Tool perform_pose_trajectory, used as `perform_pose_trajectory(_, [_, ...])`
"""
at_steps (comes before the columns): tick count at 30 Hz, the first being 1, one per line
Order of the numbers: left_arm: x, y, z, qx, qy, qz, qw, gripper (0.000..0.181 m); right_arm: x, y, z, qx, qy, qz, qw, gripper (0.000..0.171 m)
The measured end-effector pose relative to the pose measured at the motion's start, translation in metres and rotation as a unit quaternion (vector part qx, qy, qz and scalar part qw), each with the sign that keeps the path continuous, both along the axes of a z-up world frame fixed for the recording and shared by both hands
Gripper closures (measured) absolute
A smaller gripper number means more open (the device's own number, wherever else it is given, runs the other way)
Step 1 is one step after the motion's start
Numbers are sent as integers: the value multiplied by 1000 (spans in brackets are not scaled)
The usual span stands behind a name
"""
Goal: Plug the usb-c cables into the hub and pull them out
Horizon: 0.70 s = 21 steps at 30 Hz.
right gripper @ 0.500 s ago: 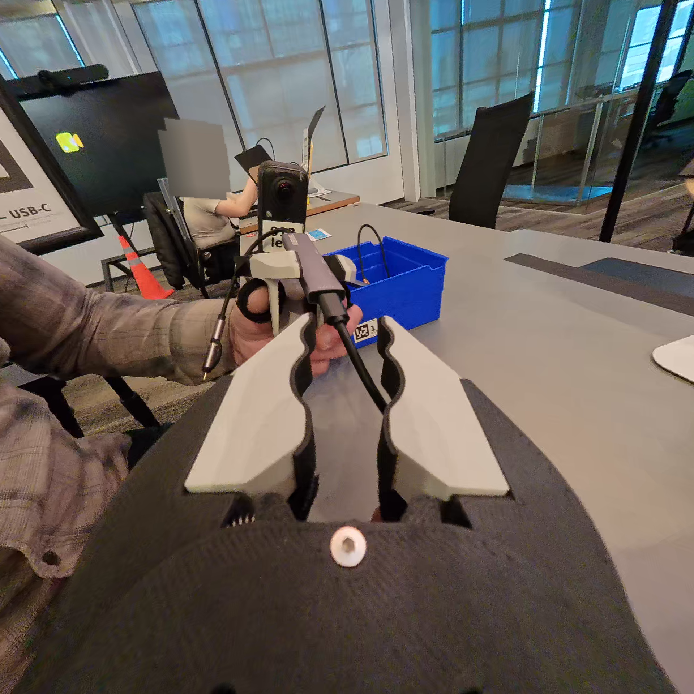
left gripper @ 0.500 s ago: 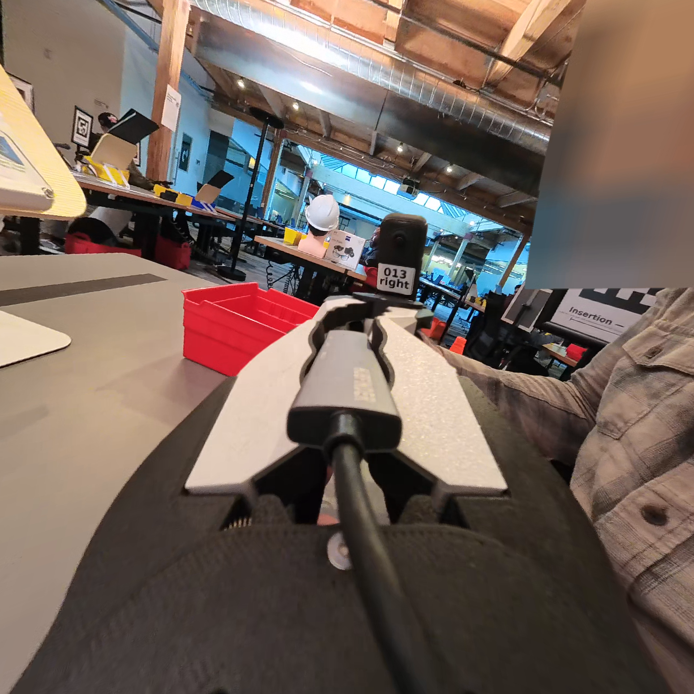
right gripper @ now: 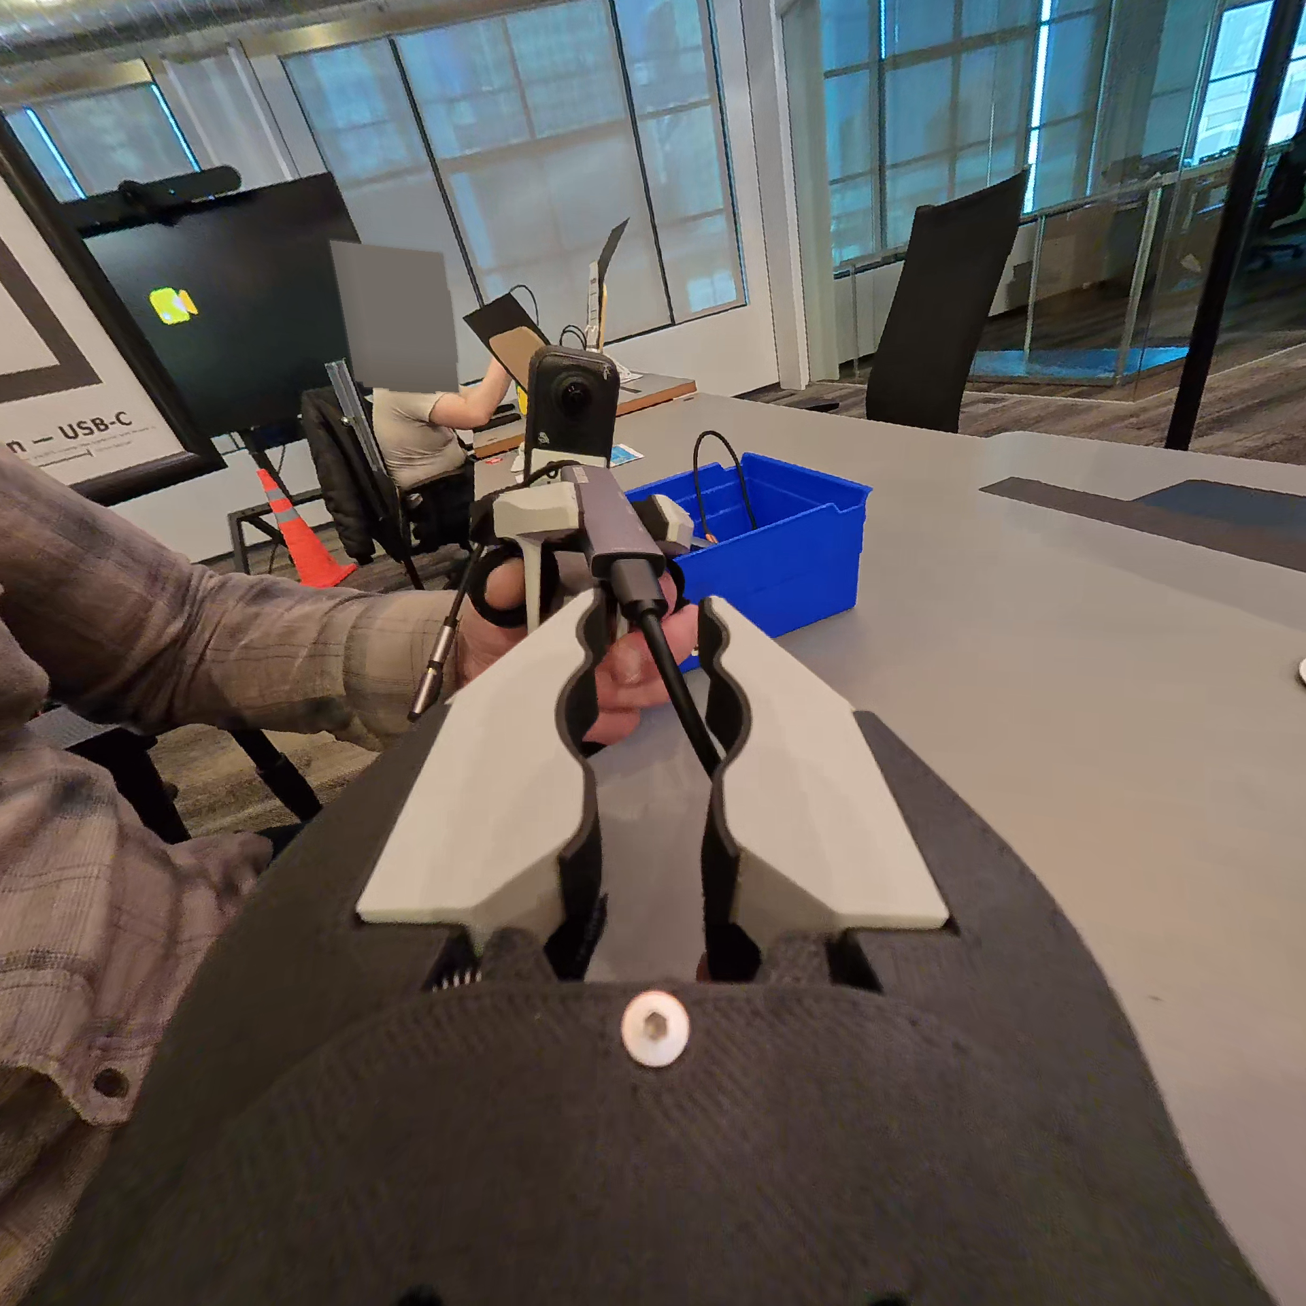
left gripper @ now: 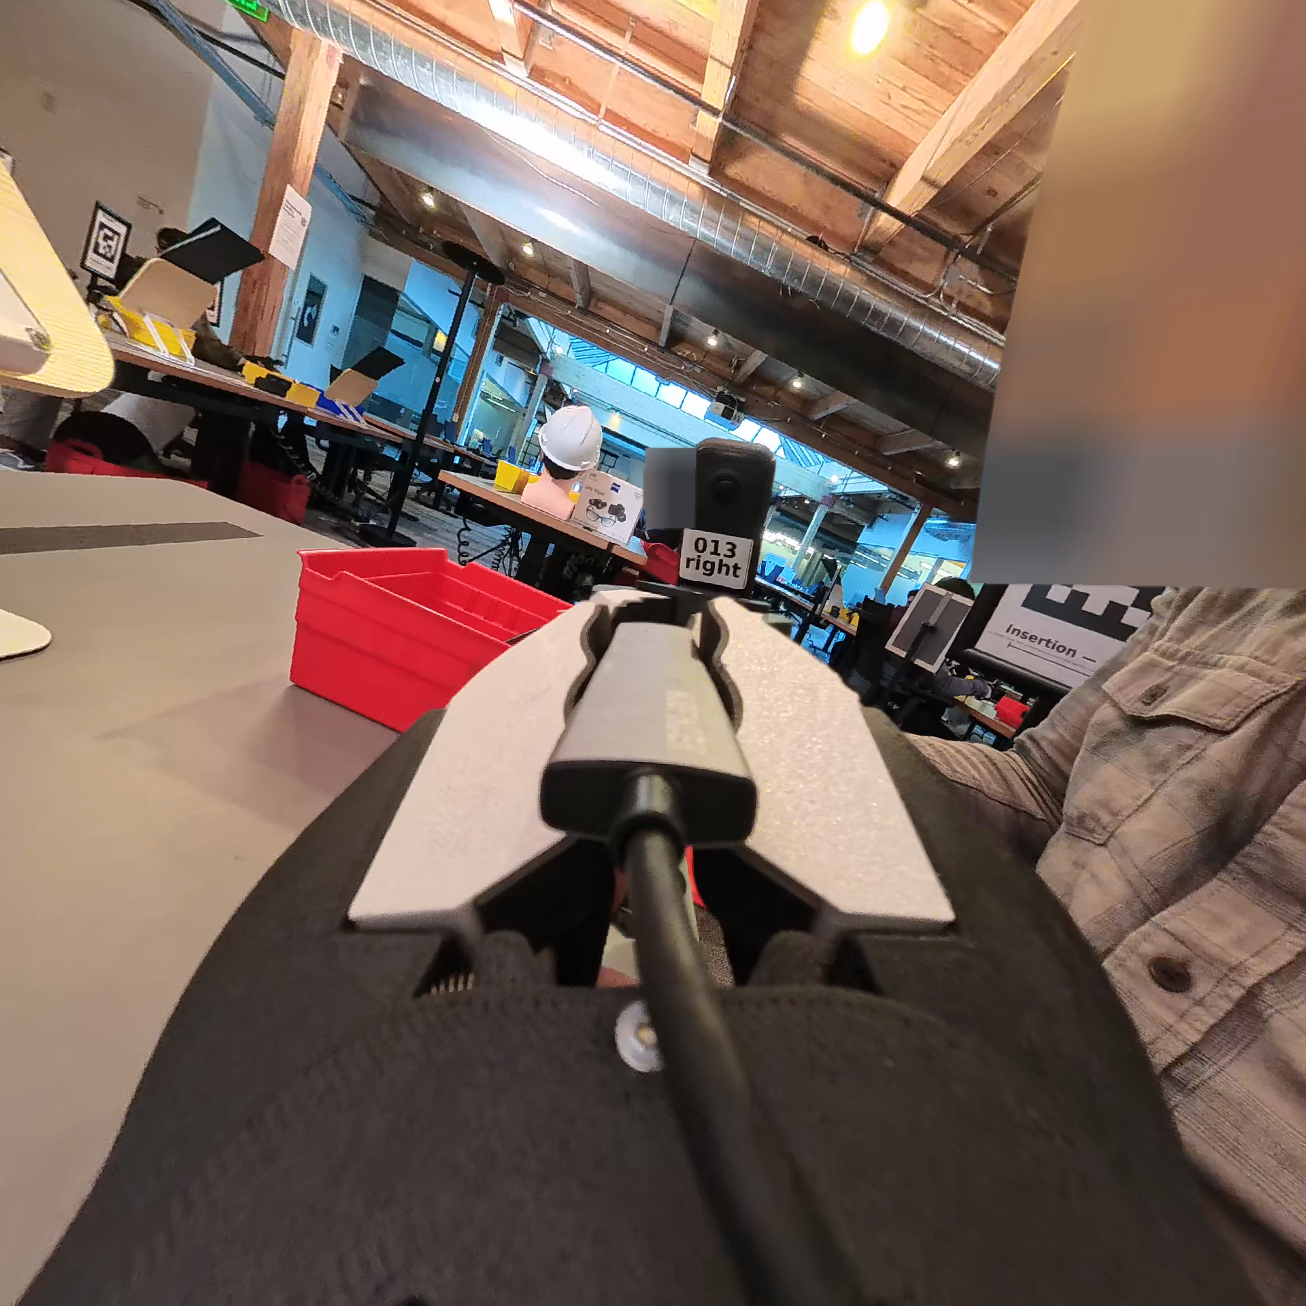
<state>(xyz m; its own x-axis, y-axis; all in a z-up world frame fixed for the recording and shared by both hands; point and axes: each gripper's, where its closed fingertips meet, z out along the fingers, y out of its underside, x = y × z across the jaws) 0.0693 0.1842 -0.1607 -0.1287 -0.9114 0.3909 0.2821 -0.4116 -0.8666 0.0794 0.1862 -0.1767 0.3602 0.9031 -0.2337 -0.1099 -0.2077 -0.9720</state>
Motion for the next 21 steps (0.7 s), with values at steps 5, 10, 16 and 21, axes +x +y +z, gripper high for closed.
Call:
perform_pose_trajectory(5, [0, -1, 0, 3, 0, -3, 1000, 156, 0, 0, 1, -7, 17, 2, 1000, 146])
perform_pose_trajectory(10, [0, -4, 1, 15, 7, -10, 1000, 156, -2, -1, 0, 12, -1, -1, 1000, 145])
perform_pose_trajectory(16, [-1, -7, 3, 19, 3, -17, 1000, 156, -3, -9, 6, -5, 45, 36, 998, 160])
perform_pose_trajectory(21, [-4, -8, 7, 17, -10, -20, 1000, 156, -5, -11, 13, -23, 87, 47, 995, 162])
